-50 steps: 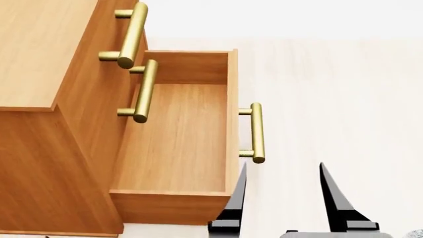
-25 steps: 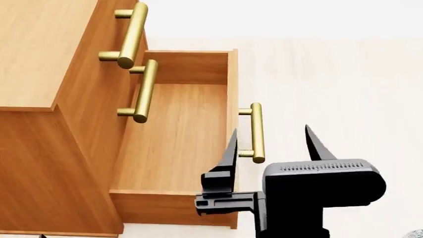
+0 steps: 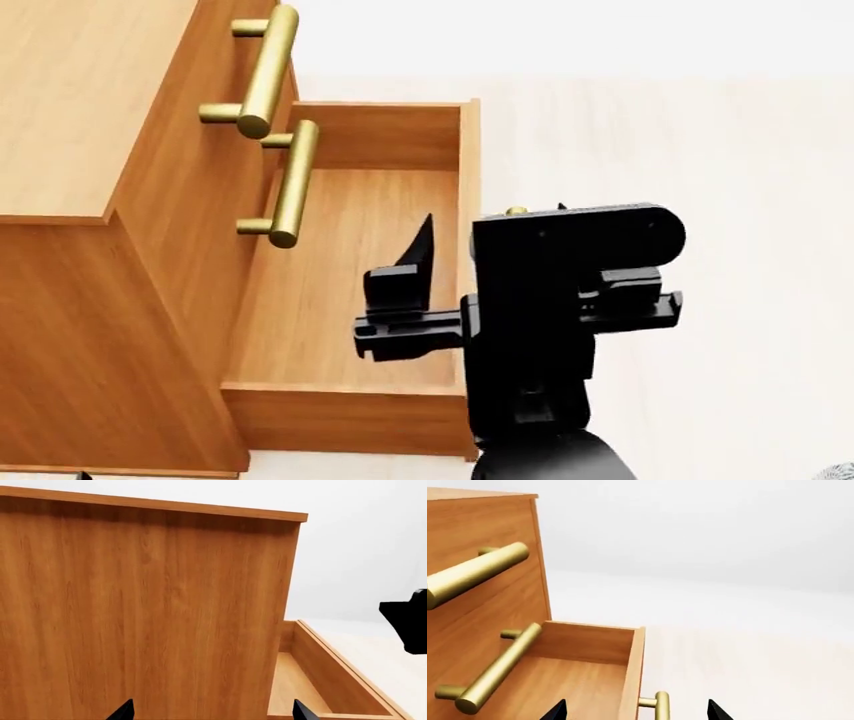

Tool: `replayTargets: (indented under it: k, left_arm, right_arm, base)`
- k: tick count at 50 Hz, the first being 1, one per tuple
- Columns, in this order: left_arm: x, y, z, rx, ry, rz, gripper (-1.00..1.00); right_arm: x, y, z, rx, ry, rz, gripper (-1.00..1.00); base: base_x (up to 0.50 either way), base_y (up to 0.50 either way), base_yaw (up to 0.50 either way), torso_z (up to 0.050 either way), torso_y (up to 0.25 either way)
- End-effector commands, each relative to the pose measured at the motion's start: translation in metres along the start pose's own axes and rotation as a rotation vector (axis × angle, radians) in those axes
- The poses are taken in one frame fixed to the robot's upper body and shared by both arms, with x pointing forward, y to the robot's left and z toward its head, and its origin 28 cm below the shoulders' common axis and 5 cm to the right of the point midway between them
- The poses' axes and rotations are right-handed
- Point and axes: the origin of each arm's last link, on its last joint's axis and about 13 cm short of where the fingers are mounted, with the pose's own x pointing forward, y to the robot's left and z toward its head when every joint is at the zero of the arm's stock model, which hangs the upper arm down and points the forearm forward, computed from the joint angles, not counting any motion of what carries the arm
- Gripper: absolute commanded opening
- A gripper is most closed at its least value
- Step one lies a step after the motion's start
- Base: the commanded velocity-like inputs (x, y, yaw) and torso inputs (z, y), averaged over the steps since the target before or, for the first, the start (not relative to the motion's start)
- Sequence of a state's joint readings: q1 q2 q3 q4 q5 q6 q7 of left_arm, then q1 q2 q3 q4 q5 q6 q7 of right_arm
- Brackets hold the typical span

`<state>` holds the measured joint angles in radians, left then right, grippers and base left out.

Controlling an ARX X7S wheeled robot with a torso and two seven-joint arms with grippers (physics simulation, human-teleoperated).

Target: Put the bowl in the bottom drawer of the cabinet and close it.

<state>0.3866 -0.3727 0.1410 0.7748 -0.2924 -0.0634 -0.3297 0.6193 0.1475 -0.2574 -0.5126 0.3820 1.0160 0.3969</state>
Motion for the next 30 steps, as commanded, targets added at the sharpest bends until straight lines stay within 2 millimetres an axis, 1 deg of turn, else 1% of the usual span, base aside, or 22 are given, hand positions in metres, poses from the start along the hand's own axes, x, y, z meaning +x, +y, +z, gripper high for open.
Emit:
replayTargets:
  k: [1,5,8,9,11,15,17,23,25,30]
  left_arm:
    - [-0.0005,-0.001,0.0014,-0.003,0.001,-0.002,1.0]
    - [-0.0003,-0.0011,0.0016,-0.003,0.001,-0.003,1.0]
    - [-0.0005,-0.0012,0.0013,-0.003,0.002,-0.003,1.0]
    - [-0.0005,-0.0013,0.0017,-0.003,0.002,-0.004,1.0]
    - [-0.0002,-0.001,0.0012,-0.003,0.002,-0.003,1.0]
    - [-0.0003,-0.001,0.0003,0.001,0.003,-0.003,1.0]
    - [-0.0004,-0.0011,0.0005,0.001,0.004,-0.004,1.0]
    - [0.0,-0.0004,-0.0001,0.0,0.003,-0.002,1.0]
    - [0.0001,-0.0001,0.0,0.001,0.002,-0.002,1.0]
    - [0.0001,-0.0001,-0.0003,0.001,0.001,-0.002,1.0]
  right_arm:
    - [0.0108,0.0082,0.0175,0.035,0.097,0.015,1.0]
    - [0.0132,0.0087,0.0216,0.103,0.181,0.018,1.0]
    - [0.0146,0.0085,0.0225,0.109,0.208,0.003,1.0]
    - [0.0153,0.0084,0.0223,0.115,0.254,-0.019,1.0]
    - [0.0159,0.0079,0.0214,0.084,0.292,-0.063,1.0]
    - [0.0169,0.0086,0.0179,0.047,0.388,-0.097,1.0]
    - [0.0173,0.0091,0.0169,0.056,0.422,-0.097,1.0]
    - [0.0186,0.0095,0.018,0.087,0.471,-0.089,1.0]
    - [0.0175,0.0106,0.0196,0.082,0.495,-0.057,1.0]
    - [0.0185,0.0109,0.02,0.099,0.507,-0.044,1.0]
  base:
    - [0.0,0.0,0.0,0.0,0.0]
    - [0.0,0.0,0.0,0.0,0.0]
    - [0.0,0.0,0.0,0.0,0.0]
    - [0.0,0.0,0.0,0.0,0.0]
    - [0.0,0.0,0.0,0.0,0.0]
    - [0.0,0.0,0.0,0.0,0.0]
    - [0.0,0.0,0.0,0.0,0.0]
    - [0.0,0.0,0.0,0.0,0.0]
    - [0.0,0.0,0.0,0.0,0.0]
    - [0.0,0.0,0.0,0.0,0.0]
